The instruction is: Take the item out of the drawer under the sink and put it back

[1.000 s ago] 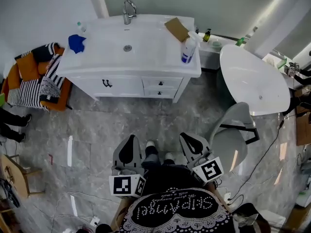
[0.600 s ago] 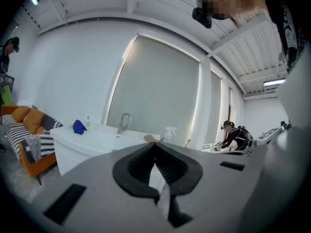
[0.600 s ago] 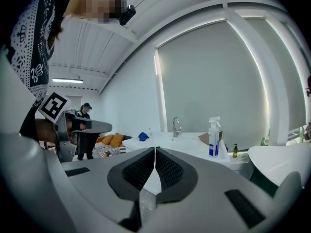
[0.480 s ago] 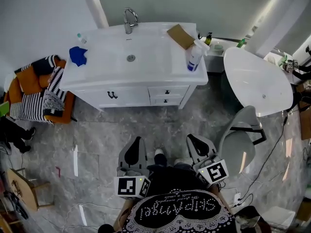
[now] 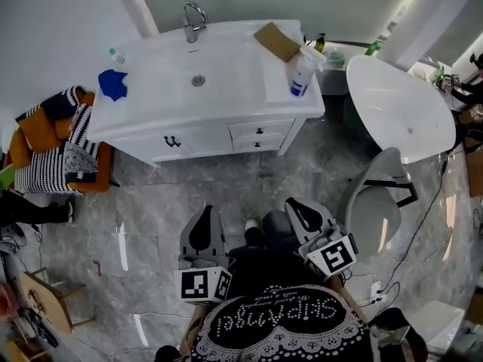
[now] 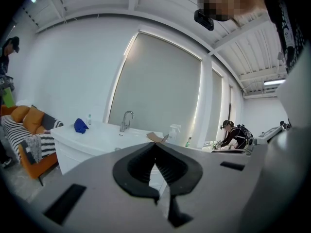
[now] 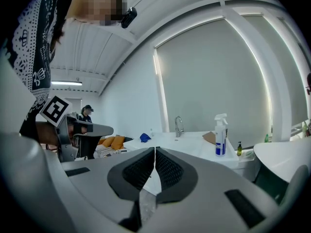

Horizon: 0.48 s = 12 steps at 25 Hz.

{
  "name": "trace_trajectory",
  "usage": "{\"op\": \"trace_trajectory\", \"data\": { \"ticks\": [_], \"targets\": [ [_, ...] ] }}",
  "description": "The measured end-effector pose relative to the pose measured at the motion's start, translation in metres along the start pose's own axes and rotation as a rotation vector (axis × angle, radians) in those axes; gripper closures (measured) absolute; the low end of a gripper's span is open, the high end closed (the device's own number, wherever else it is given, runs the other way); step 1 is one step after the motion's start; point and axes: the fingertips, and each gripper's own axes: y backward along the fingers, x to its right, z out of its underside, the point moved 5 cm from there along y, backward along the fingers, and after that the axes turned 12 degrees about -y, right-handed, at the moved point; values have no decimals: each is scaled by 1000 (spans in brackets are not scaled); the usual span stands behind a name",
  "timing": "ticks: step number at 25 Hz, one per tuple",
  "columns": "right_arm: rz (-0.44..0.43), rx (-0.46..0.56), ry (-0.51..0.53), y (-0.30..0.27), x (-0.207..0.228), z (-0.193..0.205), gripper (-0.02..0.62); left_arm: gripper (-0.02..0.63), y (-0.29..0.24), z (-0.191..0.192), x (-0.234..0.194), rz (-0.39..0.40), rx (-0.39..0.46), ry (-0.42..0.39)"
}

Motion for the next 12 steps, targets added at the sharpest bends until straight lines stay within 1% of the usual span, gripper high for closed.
{"op": "trace_trajectory", "data": {
  "ticks": [5,12],
  "targets": [
    [4,-2,-5,-14,7,-2,575,603,-15,1,-5,-5,-14,42],
    [-19,-27,-9,-43,27,-11,575,603,-44,3,-14,-20,-44,50]
  ]
}}
